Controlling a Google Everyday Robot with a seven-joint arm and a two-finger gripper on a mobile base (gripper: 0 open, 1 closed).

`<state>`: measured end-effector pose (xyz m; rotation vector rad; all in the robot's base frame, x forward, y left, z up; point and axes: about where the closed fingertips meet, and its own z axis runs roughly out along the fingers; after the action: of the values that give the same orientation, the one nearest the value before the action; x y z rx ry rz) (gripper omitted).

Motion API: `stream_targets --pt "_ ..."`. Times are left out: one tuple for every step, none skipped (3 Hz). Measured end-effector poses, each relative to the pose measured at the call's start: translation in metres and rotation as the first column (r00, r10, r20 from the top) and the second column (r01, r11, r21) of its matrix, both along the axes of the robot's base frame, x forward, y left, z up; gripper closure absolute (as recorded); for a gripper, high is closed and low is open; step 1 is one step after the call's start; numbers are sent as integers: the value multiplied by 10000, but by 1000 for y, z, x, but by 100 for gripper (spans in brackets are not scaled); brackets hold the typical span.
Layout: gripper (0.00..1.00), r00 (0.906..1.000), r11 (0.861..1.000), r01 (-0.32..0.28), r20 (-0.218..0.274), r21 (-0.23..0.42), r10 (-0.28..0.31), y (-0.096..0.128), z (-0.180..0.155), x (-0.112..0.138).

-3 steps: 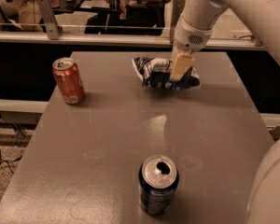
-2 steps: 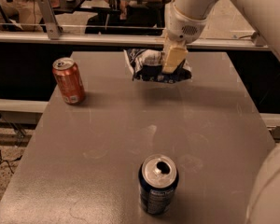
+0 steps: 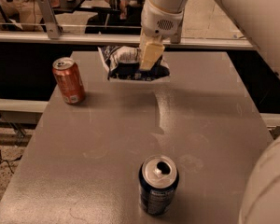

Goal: Move blue chip bag near coke can

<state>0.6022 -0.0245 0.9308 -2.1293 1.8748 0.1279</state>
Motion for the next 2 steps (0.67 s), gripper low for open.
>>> stream_targets --pt "83 9995 9998 -154 -272 94 156 22 -8 -4" --pt "60 9982 9996 -214 -564 174 223 37 -19 -6"
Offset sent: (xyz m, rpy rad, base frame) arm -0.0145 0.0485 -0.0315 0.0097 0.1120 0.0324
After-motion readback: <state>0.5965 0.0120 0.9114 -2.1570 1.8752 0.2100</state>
